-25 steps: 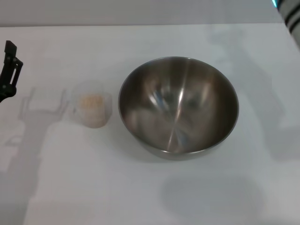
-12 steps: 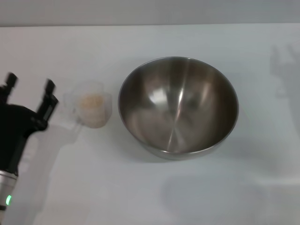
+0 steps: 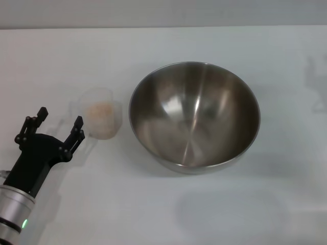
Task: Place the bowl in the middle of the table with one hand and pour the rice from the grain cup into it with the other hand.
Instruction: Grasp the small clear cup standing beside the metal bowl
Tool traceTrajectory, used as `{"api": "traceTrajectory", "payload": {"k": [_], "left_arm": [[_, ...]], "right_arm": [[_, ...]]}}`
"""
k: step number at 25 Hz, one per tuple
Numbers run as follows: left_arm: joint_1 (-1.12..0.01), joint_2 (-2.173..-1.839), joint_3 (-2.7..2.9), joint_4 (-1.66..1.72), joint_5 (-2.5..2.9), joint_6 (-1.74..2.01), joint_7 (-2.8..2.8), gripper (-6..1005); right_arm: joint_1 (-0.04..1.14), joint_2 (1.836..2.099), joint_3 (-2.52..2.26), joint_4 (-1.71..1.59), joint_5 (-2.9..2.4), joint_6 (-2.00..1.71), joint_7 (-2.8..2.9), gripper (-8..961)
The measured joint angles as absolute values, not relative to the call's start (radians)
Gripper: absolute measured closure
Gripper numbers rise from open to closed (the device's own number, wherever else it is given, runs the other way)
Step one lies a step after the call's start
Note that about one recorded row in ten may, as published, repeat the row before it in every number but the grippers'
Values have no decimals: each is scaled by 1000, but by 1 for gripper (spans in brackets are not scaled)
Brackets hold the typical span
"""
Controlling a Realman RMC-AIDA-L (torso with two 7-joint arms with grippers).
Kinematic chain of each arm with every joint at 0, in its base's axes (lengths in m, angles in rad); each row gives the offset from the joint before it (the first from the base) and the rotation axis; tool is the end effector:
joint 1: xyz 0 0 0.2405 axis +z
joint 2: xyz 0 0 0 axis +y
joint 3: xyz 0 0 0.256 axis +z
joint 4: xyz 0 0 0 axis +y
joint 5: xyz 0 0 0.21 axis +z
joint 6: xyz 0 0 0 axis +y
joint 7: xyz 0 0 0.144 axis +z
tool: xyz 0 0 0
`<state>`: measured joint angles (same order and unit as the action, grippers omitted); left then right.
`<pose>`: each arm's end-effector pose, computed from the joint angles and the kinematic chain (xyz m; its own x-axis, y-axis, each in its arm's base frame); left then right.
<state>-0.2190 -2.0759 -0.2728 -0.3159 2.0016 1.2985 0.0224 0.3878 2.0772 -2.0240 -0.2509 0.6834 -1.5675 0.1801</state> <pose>-0.3270 0.2336 -0.0709 0.7474 0.0177 0.6641 0.6337 -0.3188 -0.7048 0.2854 0.3154 0.0409 0.5272 0.4899 -0.6943 -0.7463 -0.1238 -0.6540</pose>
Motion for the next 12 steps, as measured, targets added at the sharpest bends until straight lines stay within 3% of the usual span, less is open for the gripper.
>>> {"api": "traceTrajectory", "payload": {"k": [12], "left_arm": [[-247,-2077,-301,-311,1996,1233,28,196]], "right_arm": [[383,2075,-2024,-235,683,-1586,179,533]]}}
